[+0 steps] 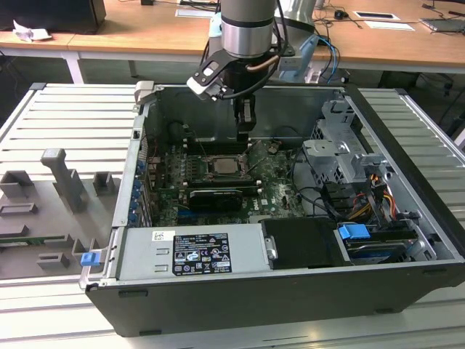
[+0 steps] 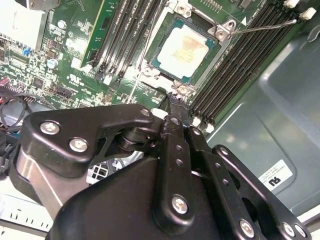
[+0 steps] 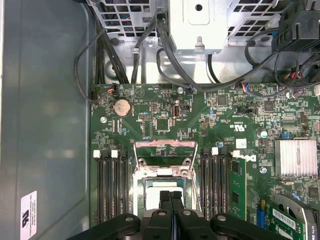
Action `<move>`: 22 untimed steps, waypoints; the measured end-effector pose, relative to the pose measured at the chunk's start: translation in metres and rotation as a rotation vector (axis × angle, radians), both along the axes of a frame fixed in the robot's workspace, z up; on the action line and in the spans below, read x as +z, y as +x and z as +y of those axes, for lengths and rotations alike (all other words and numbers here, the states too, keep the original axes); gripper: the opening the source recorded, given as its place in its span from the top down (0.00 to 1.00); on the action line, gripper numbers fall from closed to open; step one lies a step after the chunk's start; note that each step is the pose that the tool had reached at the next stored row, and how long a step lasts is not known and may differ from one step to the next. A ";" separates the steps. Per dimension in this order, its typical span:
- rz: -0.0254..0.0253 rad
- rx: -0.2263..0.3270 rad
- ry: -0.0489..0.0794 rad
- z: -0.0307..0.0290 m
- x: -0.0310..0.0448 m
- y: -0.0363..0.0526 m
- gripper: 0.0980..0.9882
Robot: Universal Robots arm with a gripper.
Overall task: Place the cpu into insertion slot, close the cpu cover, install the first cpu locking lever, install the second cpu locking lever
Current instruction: 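Close the cpu cover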
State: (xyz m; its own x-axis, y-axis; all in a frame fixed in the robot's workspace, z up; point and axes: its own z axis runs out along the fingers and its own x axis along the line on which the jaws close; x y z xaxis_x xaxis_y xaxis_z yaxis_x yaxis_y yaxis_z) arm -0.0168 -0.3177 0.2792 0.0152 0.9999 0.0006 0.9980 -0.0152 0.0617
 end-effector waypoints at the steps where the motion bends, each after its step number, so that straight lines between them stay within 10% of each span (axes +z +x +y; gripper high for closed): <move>1: 0.0001 0.000 0.000 0.0000 0.0000 0.0008 0.99; 22: 0.0008 0.000 0.000 0.0002 0.0000 0.0135 0.99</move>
State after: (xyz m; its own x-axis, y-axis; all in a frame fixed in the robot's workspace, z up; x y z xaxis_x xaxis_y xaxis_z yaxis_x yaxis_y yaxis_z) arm -0.0033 -0.3176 0.2792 0.0152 0.9999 0.0005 0.9980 -0.0152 0.0609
